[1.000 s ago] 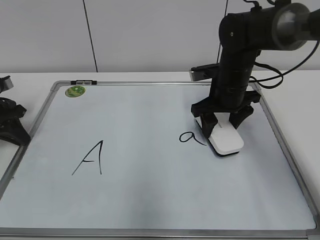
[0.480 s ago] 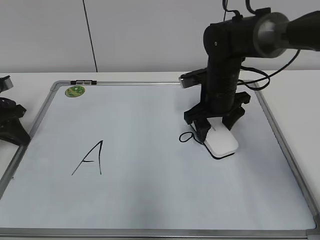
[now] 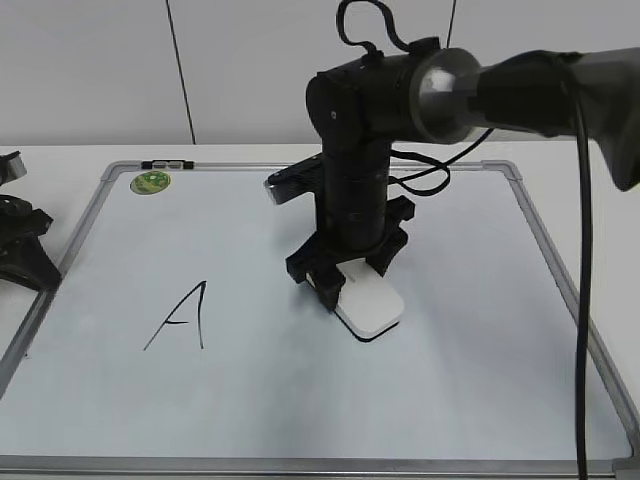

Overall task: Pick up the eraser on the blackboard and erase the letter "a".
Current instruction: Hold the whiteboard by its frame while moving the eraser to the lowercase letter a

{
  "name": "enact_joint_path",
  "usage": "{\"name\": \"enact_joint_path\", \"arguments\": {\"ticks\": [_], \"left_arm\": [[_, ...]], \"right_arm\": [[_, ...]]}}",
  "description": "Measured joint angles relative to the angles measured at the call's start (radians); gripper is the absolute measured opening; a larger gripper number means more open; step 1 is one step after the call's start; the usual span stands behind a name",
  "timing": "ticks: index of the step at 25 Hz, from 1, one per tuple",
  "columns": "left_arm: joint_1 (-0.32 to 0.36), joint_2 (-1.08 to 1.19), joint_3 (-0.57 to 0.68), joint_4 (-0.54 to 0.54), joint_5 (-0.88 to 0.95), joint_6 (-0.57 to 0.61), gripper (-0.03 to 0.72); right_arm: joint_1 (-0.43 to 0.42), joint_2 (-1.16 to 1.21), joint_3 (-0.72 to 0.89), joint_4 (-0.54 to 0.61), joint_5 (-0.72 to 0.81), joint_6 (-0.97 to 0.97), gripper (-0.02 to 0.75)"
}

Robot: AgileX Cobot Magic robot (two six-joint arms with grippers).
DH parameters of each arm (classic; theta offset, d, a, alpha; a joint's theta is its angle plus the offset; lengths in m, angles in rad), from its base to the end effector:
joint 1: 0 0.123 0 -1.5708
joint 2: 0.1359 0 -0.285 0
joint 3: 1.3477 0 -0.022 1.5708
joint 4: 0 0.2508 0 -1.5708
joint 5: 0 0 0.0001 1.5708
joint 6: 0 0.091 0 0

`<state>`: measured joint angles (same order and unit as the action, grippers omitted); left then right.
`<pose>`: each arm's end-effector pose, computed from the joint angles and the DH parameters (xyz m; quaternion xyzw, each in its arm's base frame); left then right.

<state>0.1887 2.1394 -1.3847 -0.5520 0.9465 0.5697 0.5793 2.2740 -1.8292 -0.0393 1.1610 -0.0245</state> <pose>0.3981 0.0366 0.1199 0.0211 0.9756 -0.2099 0.0612 0.3862 0.2487 0.1554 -0.3042 0.9521 -0.0104 0.0301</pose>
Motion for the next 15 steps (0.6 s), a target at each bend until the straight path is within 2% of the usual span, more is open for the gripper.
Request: {"name": "enact_joint_path", "arguments": {"ticks": [9,15], "left_arm": [[0.0,0.0,0.0,0.0,0.0,0.0,0.045],[0.0,0.0,0.0,0.0,0.0,0.0,0.045]], "right_arm": [[-0.009,0.004,-0.008,-0.003,0.007,-0.002,0.53],[-0.079,0.005,-0.01,-0.002,0.031,0.002,0.53]]}}
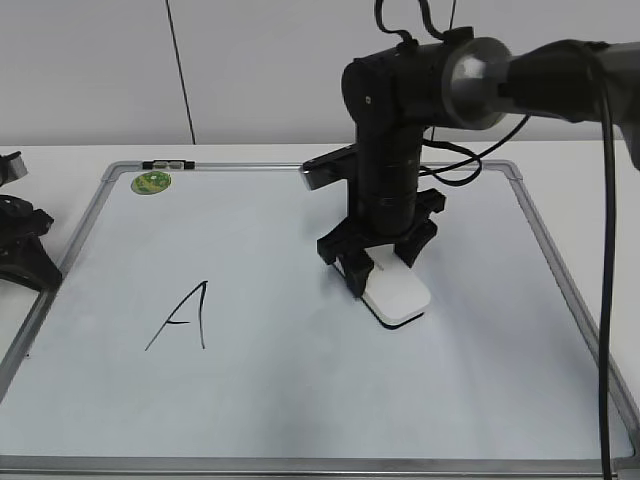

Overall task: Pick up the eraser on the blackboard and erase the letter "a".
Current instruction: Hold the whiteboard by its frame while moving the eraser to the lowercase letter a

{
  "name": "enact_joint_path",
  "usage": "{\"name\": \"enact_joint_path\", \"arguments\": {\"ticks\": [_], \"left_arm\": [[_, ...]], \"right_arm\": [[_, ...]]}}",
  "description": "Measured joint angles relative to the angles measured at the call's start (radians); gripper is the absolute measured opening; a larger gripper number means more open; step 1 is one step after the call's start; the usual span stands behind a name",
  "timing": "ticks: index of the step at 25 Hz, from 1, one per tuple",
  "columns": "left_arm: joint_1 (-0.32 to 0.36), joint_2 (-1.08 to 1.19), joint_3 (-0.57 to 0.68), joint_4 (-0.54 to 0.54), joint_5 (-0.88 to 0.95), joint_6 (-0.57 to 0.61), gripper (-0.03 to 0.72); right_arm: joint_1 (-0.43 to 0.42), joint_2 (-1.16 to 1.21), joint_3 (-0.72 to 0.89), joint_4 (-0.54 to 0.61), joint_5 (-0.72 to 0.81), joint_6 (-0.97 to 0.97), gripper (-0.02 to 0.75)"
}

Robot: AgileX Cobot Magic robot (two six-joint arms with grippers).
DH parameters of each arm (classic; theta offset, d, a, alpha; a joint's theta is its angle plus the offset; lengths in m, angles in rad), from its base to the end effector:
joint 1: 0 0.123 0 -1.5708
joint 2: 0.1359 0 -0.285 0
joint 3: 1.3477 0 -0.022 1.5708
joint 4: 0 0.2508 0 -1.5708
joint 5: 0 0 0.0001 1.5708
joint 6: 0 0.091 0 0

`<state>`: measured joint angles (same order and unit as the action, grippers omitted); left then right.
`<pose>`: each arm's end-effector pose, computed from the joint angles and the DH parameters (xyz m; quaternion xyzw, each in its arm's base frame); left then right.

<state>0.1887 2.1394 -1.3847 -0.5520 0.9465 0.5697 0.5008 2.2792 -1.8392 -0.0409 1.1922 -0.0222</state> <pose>0.3981 0.0366 0.1199 0.0211 0.9756 -0.2099 0.0612 0.4037 0.2170 0.1554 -0.2655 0.9638 -0.0155 0.0171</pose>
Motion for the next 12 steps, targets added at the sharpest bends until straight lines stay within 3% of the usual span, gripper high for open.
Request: {"name": "enact_joint_path", "arguments": {"ticks": [12], "left_arm": [[0.0,0.002,0.0,-0.004,0.007,0.0,0.045]], "right_arm": [[-0.135,0.0,-0.029,-0.03,0.02,0.008,0.53]]}}
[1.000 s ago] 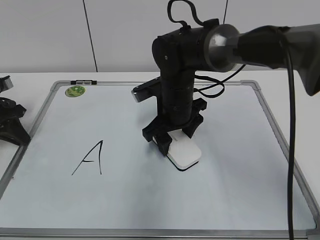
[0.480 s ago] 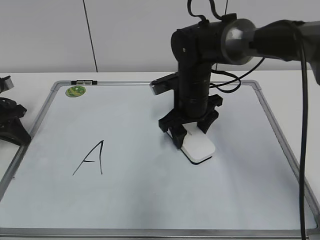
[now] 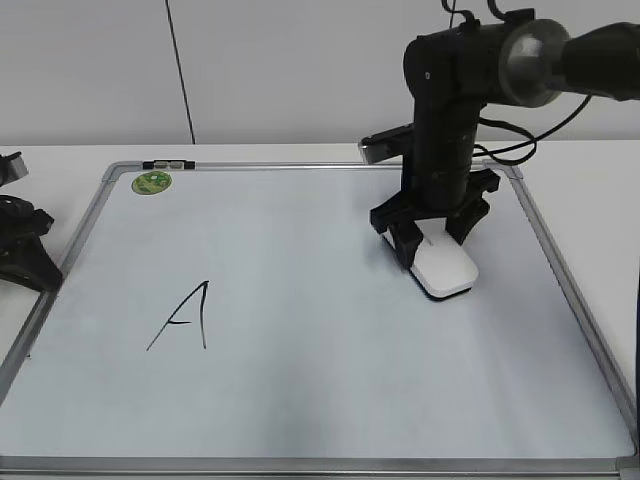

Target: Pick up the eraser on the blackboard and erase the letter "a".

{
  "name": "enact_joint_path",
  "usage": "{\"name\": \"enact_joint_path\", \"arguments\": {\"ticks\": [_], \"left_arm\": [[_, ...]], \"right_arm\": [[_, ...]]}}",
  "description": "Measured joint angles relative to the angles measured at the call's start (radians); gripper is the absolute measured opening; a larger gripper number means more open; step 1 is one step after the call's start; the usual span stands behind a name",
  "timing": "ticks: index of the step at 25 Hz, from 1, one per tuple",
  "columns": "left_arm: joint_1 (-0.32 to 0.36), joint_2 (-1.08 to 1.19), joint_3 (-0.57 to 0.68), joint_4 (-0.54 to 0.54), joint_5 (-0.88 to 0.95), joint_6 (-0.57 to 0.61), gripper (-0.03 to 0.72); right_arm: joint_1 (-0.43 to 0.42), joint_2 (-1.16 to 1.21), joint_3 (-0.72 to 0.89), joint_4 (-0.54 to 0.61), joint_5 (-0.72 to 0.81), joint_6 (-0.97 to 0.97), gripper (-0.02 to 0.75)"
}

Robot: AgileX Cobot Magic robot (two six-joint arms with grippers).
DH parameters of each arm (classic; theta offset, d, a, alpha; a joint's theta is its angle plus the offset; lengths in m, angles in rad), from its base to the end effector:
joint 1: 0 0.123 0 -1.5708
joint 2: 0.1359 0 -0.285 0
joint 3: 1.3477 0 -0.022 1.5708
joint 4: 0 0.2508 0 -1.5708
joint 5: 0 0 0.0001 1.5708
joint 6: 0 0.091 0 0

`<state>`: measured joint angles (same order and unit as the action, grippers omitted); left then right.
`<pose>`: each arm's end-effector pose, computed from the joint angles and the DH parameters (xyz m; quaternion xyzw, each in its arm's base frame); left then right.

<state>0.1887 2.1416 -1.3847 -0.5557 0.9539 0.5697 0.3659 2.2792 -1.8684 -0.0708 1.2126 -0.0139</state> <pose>0.3977 0.0360 0.1192 0.0205 0.9751 -0.2133 0.0577 0.4326 0.1593 0.1627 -0.2002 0.9790 -0.0298 0.0229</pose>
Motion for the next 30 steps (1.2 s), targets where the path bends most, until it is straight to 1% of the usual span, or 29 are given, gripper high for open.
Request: {"name": "enact_joint_path", "arguments": {"ticks": [4,9,12,15,19,23,30], "left_arm": [[0.0,0.0,0.0,0.0,0.0,0.0,0.045],[0.0,0.0,0.0,0.0,0.0,0.0,0.045],[0.0,0.0,0.0,0.0,0.0,0.0,0.045],[0.0,0.0,0.0,0.0,0.0,0.0,0.045],[0.0,0.0,0.0,0.0,0.0,0.0,0.045],[0.0,0.0,0.0,0.0,0.0,0.0,0.045],[0.0,0.0,0.0,0.0,0.0,0.0,0.045]], "right_arm": [[-0.023,-0.042,-0.04,-0.022,0.004,0.0,0.53],[-0.045,-0.132,-0.029,-0.015,0.004,-0.002,0.53],[-0.06,-0.203,0.036,-0.003,0.006,-0.002,0.53],[-0.1,-0.277,0.136,0.007,0.006,0.003,0.53],[-0.191,-0.345,0.27,0.041,0.006,0.014,0.53],[-0.266,-0.355,0.351,0.064,-0.001,0.027,0.529],[-0.28,-0.33,0.376,0.071,-0.086,0.062,0.53]]}}
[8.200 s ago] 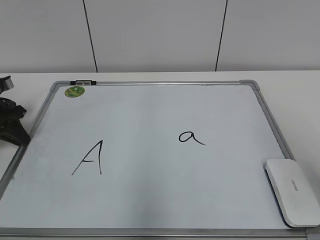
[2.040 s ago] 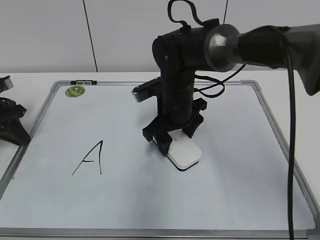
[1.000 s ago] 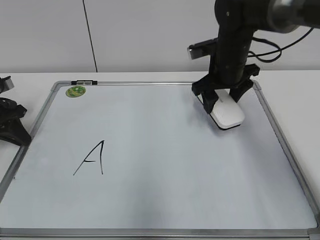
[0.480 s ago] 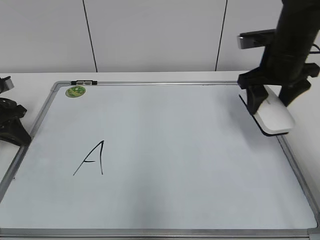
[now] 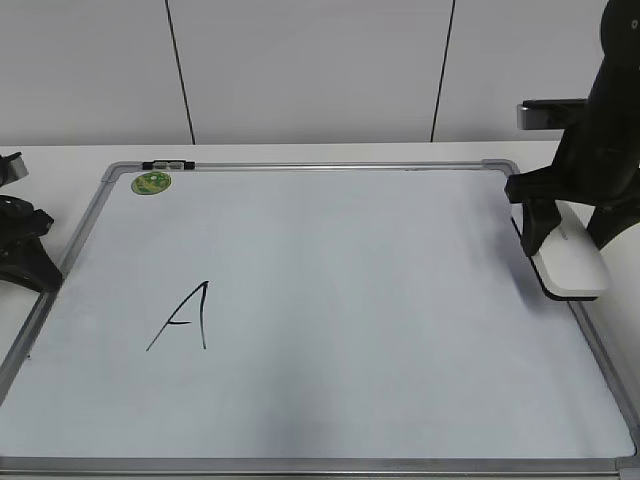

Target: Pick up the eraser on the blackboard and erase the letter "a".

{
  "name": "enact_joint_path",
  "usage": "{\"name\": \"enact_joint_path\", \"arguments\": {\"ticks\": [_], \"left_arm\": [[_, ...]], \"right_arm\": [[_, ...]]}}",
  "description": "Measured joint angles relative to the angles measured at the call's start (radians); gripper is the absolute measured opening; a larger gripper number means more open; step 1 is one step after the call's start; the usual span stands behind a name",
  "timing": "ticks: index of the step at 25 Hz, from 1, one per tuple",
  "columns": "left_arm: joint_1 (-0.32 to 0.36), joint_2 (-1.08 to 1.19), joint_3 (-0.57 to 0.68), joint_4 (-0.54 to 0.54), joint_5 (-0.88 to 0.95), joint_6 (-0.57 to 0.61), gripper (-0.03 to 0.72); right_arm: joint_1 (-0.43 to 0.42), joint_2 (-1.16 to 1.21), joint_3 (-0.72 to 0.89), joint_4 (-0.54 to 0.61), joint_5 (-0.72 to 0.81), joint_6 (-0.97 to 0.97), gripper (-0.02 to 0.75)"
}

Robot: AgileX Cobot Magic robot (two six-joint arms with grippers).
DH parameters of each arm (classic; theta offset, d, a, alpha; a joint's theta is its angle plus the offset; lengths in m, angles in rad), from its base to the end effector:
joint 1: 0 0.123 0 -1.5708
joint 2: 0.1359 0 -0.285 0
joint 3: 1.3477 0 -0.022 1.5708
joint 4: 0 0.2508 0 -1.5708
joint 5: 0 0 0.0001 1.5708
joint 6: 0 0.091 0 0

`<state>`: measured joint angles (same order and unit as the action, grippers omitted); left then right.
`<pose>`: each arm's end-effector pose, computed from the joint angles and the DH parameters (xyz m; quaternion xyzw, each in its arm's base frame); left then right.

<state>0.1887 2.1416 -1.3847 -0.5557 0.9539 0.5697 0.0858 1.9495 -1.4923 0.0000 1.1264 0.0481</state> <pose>0.3977 0.0360 0.1192 0.0205 0.9751 -0.2133 0.0577 0.3873 0.0333 0.2102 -0.0188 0.9991 0.0025 0.0371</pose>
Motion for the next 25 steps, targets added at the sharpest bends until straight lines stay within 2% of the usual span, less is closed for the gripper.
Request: {"name": "enact_joint_path", "arguments": {"ticks": [10,21,25], "left_arm": [[0.0,0.0,0.0,0.0,0.0,0.0,0.045],[0.0,0.0,0.0,0.0,0.0,0.0,0.045],[0.0,0.0,0.0,0.0,0.0,0.0,0.045]], "right_arm": [[0.0,0.094,0.0,-0.017,-0.092,0.057,0.529],[0.0,0.131,0.0,-0.035,-0.109,0.071,0.531],[0.0,0.131,0.0,-0.033,-0.112,0.073,0.566]]}}
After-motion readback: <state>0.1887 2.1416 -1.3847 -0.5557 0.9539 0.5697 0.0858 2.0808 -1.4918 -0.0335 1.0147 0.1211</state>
